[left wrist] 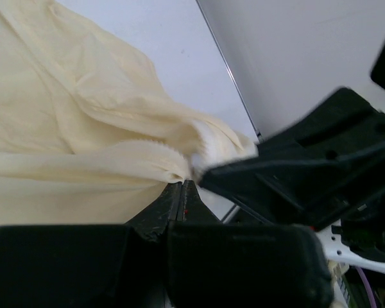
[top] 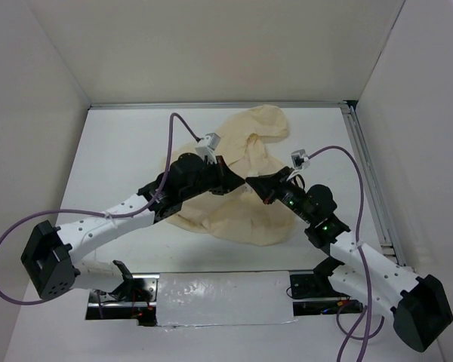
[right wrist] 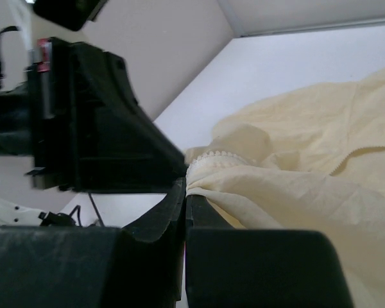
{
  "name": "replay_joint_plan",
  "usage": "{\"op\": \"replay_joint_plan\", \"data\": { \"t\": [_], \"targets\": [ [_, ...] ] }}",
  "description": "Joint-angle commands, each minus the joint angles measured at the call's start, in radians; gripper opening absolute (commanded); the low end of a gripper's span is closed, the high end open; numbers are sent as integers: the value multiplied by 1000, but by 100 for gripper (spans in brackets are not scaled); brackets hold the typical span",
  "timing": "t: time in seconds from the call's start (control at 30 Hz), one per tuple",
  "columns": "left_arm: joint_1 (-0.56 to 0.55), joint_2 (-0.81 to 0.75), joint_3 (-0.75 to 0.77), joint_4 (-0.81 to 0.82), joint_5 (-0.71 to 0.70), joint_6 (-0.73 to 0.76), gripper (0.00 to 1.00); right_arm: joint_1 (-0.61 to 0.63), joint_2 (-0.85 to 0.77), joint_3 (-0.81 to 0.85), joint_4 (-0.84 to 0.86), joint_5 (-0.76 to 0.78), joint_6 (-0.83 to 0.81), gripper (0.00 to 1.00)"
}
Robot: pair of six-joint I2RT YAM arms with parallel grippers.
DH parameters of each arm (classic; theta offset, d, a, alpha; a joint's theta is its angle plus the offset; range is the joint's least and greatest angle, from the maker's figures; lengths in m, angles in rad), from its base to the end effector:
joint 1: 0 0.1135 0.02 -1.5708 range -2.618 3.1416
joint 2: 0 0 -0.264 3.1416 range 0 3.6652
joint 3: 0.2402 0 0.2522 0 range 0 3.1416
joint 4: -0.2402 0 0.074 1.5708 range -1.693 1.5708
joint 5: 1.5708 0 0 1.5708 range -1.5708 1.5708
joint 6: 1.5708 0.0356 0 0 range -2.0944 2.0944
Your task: Zip up the jacket
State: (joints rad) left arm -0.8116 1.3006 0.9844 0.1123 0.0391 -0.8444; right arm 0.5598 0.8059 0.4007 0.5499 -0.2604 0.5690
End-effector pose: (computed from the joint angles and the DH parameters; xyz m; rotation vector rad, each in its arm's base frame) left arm 0.2112 -0.2246 0.3266 -0.0009 1.9471 -1.1936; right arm 0.1589 0.1104 0.2782 -0.2218 1.5120 1.1017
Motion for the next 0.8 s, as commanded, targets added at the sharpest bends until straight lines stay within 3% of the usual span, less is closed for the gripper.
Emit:
{"op": "replay_joint_plan", "data": {
  "t": [0.0,0.2,0.33,0.6,0.77],
  "targets": [
    [-59,-41,46,34,10,1,0,34,16,64,-2,197,-53,0],
    [-161,-87,48,-51,-102,10,0,52,53,70,59,363,-31,0],
    [-179,-72,43,-53,-71,21,0,49,61,76,125,265,0,0],
    [-178,-124,51,-184,-234,-5,0,22,-83,122,-114,208,-9,0],
    [-162,-224,-13,-139,-271,-5,0,-1,-154,119,-268,112,9,0]
  ]
}}
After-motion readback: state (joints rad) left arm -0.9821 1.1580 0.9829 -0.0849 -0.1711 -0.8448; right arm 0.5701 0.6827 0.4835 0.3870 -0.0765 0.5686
